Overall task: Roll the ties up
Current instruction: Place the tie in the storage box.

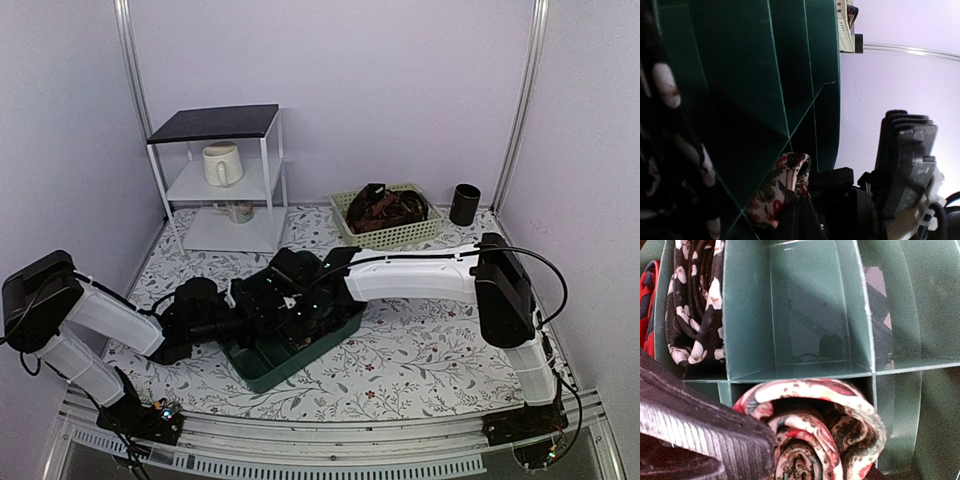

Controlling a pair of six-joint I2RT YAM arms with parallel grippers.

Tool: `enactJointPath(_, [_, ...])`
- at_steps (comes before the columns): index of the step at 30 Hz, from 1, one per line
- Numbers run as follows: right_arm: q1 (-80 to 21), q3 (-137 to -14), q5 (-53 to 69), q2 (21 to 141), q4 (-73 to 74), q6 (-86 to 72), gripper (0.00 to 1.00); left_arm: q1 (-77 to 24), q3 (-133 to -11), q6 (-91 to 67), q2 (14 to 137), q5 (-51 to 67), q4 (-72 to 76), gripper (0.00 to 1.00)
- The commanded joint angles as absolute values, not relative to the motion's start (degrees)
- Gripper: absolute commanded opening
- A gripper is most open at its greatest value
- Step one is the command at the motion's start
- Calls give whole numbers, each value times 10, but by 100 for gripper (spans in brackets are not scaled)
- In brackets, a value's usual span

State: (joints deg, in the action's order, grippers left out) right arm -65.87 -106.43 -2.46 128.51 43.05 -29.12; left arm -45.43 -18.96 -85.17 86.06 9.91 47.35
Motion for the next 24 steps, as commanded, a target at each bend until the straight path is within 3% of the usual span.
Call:
enactJointPath(1, [-657,-1048,-28,1254,444,-291,51,-465,-190,-827,855,76,373,0])
enactJointPath(14, [-658,-1039,-32,1227,446,-291,59,-465,-202,-799,854,64,328,0])
enactJointPath(21, [-657,-1019,-37,1187,444,-294,60,-465,-211,-784,851,59,317,0])
enactJointPath(24, [-657,-1010,-42,1177,442,-296,55,-465,-216,-779,848,52,304,0])
